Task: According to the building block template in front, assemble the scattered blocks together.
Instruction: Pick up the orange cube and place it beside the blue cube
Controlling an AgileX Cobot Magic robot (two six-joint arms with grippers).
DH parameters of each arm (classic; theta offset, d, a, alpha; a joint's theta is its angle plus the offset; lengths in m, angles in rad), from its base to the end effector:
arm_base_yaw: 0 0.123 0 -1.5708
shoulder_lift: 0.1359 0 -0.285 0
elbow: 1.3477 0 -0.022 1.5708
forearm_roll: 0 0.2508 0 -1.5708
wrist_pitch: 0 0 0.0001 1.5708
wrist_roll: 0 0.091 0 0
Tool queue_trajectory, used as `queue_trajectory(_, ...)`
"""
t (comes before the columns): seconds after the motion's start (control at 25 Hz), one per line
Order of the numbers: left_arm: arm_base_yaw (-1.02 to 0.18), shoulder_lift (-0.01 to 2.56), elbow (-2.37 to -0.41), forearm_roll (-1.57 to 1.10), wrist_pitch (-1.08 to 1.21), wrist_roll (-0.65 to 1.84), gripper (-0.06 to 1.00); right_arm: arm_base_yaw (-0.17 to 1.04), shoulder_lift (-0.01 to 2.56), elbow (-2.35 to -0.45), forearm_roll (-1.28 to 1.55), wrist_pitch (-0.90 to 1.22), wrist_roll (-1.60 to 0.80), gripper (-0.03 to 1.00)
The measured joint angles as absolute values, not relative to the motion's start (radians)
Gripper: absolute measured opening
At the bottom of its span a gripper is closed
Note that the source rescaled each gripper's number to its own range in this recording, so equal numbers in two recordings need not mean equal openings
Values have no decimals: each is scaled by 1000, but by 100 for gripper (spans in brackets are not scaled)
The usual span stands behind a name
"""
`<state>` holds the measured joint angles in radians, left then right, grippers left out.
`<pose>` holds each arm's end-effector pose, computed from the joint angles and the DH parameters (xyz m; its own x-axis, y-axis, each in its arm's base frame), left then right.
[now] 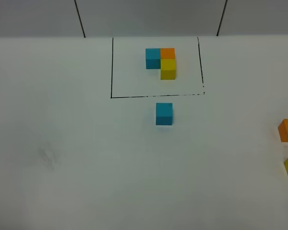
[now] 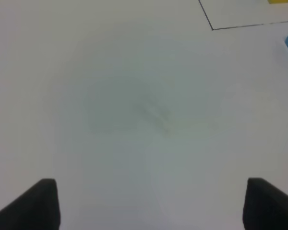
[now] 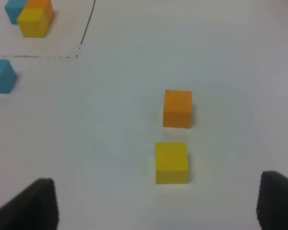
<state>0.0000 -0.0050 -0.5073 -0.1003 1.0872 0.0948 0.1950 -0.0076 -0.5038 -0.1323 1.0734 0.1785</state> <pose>-0.0078 -0.0081 0.2775 -0.4625 0.0478 -0.8853 0.1007 0.9949 0.0011 -0.0052 -0.0118 0.2778 -0.4528 0.0268 -0.8912 -0.0394 0.9980 0.0500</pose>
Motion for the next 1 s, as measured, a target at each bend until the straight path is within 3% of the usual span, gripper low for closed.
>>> queue_trajectory(1.0, 0, -6, -507, -73, 1084, 16, 61, 195, -8, -504, -132, 1073, 178, 70)
